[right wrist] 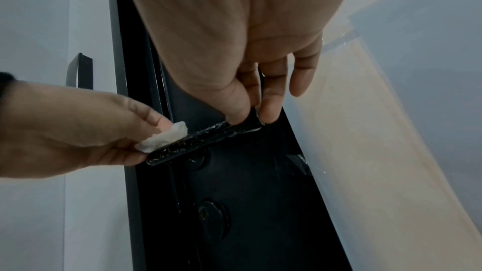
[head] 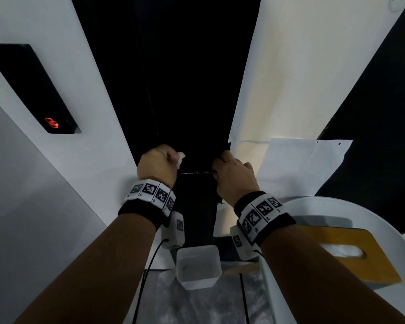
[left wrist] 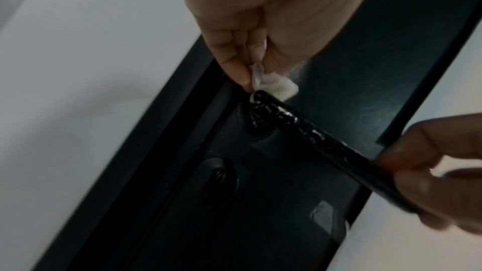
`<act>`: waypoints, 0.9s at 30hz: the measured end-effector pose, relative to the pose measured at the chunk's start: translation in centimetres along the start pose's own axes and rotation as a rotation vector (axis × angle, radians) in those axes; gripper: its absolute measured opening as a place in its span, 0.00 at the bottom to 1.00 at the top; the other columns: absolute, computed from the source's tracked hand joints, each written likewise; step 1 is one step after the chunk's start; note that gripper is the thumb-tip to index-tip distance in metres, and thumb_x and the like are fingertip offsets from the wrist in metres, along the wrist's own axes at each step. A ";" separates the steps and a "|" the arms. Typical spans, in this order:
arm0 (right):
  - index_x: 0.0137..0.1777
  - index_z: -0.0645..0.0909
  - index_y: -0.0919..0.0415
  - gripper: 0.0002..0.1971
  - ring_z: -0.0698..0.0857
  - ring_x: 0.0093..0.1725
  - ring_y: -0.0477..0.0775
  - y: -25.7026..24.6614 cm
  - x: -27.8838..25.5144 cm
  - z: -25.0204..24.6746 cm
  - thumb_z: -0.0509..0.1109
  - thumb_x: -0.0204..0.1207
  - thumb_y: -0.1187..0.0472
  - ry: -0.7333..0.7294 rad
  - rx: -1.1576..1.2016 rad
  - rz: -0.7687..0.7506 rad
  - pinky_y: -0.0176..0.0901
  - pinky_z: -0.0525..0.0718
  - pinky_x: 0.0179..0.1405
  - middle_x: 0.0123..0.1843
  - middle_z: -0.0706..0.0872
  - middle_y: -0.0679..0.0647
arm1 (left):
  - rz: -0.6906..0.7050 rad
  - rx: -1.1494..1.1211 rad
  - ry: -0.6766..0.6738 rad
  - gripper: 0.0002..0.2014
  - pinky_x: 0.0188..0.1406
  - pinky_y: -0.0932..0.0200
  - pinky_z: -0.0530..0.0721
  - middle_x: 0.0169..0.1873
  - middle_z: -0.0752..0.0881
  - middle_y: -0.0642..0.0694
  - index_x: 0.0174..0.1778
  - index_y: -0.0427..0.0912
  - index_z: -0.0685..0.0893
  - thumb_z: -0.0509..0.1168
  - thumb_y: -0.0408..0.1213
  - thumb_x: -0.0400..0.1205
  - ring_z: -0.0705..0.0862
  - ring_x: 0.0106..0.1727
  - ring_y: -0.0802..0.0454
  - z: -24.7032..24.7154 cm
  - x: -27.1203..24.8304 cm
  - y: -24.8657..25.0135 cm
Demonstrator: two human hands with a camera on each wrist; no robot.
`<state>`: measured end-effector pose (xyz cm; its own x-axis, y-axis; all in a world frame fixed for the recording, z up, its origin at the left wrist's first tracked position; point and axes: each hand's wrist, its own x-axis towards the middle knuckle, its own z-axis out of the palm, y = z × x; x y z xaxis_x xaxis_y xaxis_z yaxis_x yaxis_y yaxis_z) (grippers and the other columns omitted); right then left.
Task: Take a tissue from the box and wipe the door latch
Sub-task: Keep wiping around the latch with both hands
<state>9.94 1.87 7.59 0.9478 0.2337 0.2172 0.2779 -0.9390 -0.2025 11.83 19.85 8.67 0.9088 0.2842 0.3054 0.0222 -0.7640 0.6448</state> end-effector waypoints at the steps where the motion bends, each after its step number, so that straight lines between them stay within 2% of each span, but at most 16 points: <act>1: 0.56 0.79 0.56 0.14 0.81 0.46 0.60 0.0 0.0 0.0 0.63 0.72 0.67 0.003 -0.002 0.000 0.49 0.67 0.45 0.57 0.74 0.53 | -0.012 -0.013 0.041 0.05 0.40 0.61 0.76 0.41 0.89 0.46 0.45 0.47 0.86 0.64 0.40 0.81 0.86 0.46 0.44 -0.1 -0.6 -0.4; 3: 0.55 0.79 0.57 0.13 0.81 0.46 0.60 0.0 0.0 0.1 0.63 0.72 0.67 0.003 -0.004 0.002 0.48 0.68 0.45 0.57 0.74 0.53 | -0.022 -0.048 0.107 0.08 0.43 0.61 0.77 0.45 0.90 0.45 0.54 0.46 0.84 0.62 0.39 0.82 0.86 0.48 0.44 -0.3 -1.9 -1.2; 5: 0.55 0.79 0.57 0.13 0.81 0.46 0.60 -0.1 0.1 0.1 0.63 0.72 0.67 0.001 -0.001 0.004 0.49 0.68 0.46 0.56 0.74 0.53 | -0.065 -0.124 0.132 0.10 0.44 0.61 0.79 0.44 0.89 0.47 0.58 0.46 0.82 0.61 0.38 0.83 0.85 0.45 0.47 -0.3 -3.0 -2.0; 7: 0.55 0.78 0.57 0.13 0.81 0.47 0.60 -0.1 0.0 0.0 0.63 0.72 0.67 0.000 -0.003 0.004 0.49 0.69 0.46 0.56 0.73 0.53 | -0.145 -0.205 0.140 0.07 0.42 0.60 0.80 0.39 0.86 0.49 0.55 0.46 0.80 0.61 0.37 0.83 0.84 0.41 0.49 0.0 -3.3 -2.7; 9: 0.55 0.78 0.57 0.13 0.81 0.47 0.60 -0.1 0.0 0.0 0.63 0.72 0.67 -0.002 -0.004 0.005 0.49 0.69 0.46 0.57 0.73 0.53 | -0.224 -0.303 0.142 0.04 0.43 0.54 0.87 0.37 0.86 0.50 0.49 0.47 0.80 0.61 0.35 0.81 0.86 0.41 0.48 0.2 -3.2 -2.8; 12: 0.56 0.78 0.57 0.13 0.81 0.48 0.61 0.0 0.0 0.0 0.63 0.73 0.67 -0.001 0.001 0.004 0.49 0.68 0.47 0.57 0.73 0.53 | -0.321 -0.466 0.103 0.11 0.47 0.46 0.89 0.37 0.86 0.49 0.40 0.49 0.83 0.62 0.28 0.79 0.87 0.43 0.46 0.7 -2.5 -3.3; 14: 0.56 0.78 0.57 0.13 0.81 0.48 0.61 0.0 0.0 0.1 0.63 0.73 0.67 -0.003 0.004 0.005 0.49 0.67 0.47 0.58 0.73 0.53 | -0.368 -0.490 0.097 0.14 0.47 0.43 0.89 0.40 0.87 0.48 0.35 0.56 0.83 0.64 0.29 0.77 0.88 0.45 0.43 0.9 -2.0 -3.8; 16: 0.55 0.78 0.57 0.12 0.81 0.48 0.61 0.1 0.0 0.1 0.63 0.73 0.67 -0.003 0.007 0.003 0.48 0.67 0.46 0.57 0.73 0.53 | -0.403 -0.537 0.108 0.11 0.47 0.43 0.89 0.41 0.87 0.48 0.36 0.56 0.82 0.65 0.33 0.76 0.88 0.46 0.43 0.8 -1.8 -3.6; 18: 0.55 0.78 0.57 0.12 0.81 0.48 0.61 0.1 0.0 0.1 0.63 0.73 0.67 -0.002 0.006 -0.002 0.48 0.67 0.45 0.57 0.73 0.53 | -0.430 -0.591 0.147 0.09 0.46 0.45 0.89 0.38 0.85 0.50 0.38 0.53 0.80 0.65 0.32 0.78 0.87 0.43 0.47 0.7 -1.8 -3.1; 20: 0.55 0.78 0.57 0.12 0.81 0.48 0.61 0.1 0.0 0.1 0.63 0.73 0.67 -0.004 0.002 -0.003 0.48 0.67 0.45 0.57 0.73 0.53 | -0.401 -0.649 0.190 0.12 0.48 0.49 0.88 0.38 0.85 0.50 0.38 0.50 0.80 0.62 0.27 0.79 0.86 0.42 0.51 0.6 -2.0 -2.4; 23: 0.54 0.78 0.57 0.12 0.81 0.47 0.60 0.1 0.1 0.2 0.63 0.72 0.67 -0.002 -0.007 -0.006 0.48 0.67 0.45 0.56 0.73 0.53 | -0.306 -0.603 0.257 0.13 0.51 0.62 0.79 0.43 0.85 0.48 0.43 0.43 0.83 0.57 0.22 0.78 0.83 0.48 0.51 0.7 -2.2 -2.1; 25: 0.54 0.78 0.57 0.12 0.81 0.47 0.60 0.1 0.1 0.2 0.63 0.72 0.67 -0.003 -0.008 -0.007 0.48 0.67 0.45 0.56 0.73 0.53 | -0.309 -0.531 0.253 0.12 0.49 0.65 0.76 0.44 0.85 0.48 0.47 0.40 0.85 0.58 0.24 0.80 0.81 0.48 0.53 0.7 -2.3 -2.0; 27: 0.54 0.78 0.57 0.11 0.81 0.47 0.60 0.1 0.1 0.2 0.63 0.73 0.67 -0.004 -0.009 -0.010 0.48 0.67 0.44 0.56 0.73 0.53 | -0.319 -0.467 0.223 0.11 0.47 0.62 0.78 0.45 0.88 0.45 0.47 0.43 0.87 0.60 0.30 0.82 0.84 0.47 0.50 0.8 -2.3 -2.0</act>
<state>10.08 1.83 7.40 0.9455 0.2443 0.2153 0.2862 -0.9389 -0.1912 10.03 20.22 6.10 0.7772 0.6104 0.1529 0.0485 -0.3003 0.9526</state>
